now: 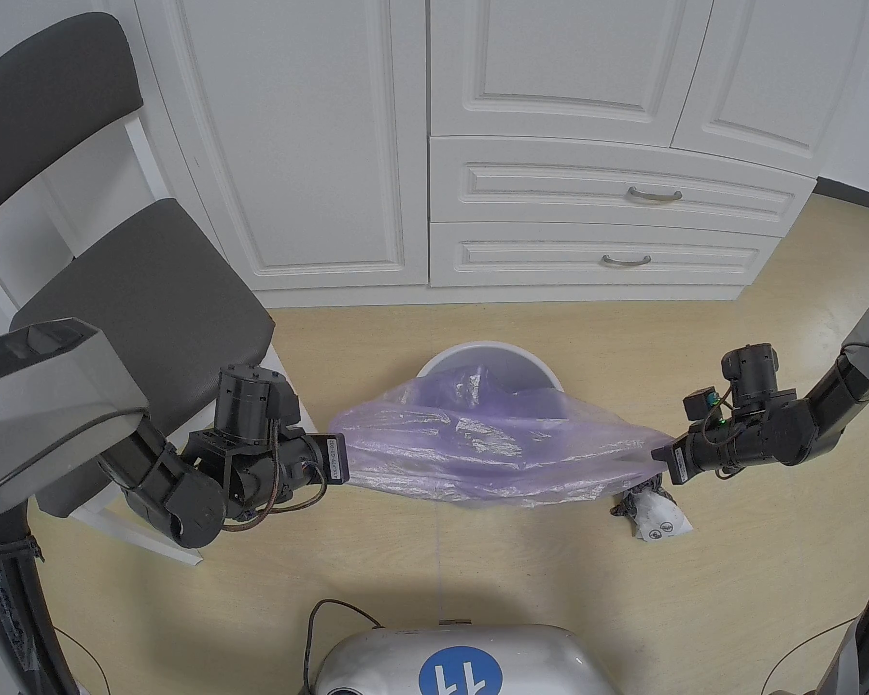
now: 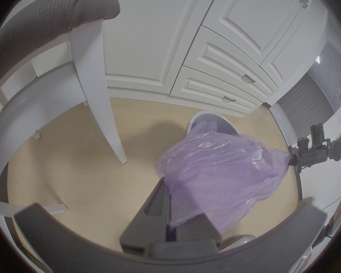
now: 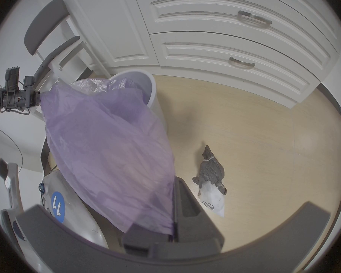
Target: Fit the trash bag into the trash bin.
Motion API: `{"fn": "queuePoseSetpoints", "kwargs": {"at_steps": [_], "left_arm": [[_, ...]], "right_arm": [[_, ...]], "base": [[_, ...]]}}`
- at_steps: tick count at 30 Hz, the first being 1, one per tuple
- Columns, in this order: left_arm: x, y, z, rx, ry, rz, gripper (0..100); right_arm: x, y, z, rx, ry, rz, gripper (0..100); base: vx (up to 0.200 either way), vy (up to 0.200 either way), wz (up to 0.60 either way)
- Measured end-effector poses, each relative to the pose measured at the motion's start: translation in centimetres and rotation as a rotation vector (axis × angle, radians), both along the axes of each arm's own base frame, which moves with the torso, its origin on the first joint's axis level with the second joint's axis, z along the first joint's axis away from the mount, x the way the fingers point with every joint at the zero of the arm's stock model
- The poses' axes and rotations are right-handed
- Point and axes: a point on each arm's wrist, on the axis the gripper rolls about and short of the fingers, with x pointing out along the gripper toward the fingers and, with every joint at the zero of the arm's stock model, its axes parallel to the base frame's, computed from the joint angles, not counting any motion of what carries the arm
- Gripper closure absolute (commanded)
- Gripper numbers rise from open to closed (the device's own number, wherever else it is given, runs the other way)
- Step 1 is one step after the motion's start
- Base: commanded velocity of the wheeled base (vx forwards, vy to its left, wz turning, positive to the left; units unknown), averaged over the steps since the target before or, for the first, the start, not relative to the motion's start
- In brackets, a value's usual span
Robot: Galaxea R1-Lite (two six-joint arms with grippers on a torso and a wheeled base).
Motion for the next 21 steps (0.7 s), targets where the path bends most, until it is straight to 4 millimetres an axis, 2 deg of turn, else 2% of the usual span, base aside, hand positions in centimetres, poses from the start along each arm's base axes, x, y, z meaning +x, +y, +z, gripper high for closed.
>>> {"fn": "queuePoseSetpoints", "kwargs": {"at_steps": [4, 11, 21], "left_arm": [[-0.1, -0.2, -0.1, 0.001, 0.004, -0.006, 100], [0.2, -1.0, -1.3, 0.001, 0.013, -0.021, 100], [1.4, -1.2, -1.8, -0.038, -0.046, 0.005, 100]], "right_arm": [[0.1, 0.8, -0.7, -0.001, 0.013, 0.020, 100], [1.0, 2.5, -2.4, 0.015, 0.009, 0.042, 100], [3.3, 4.9, -3.4, 0.230, -0.119, -0.060, 100]], "base": [[0.000, 0.000, 0.00], [0.000, 0.000, 0.00], [0.000, 0.000, 0.00]]}}
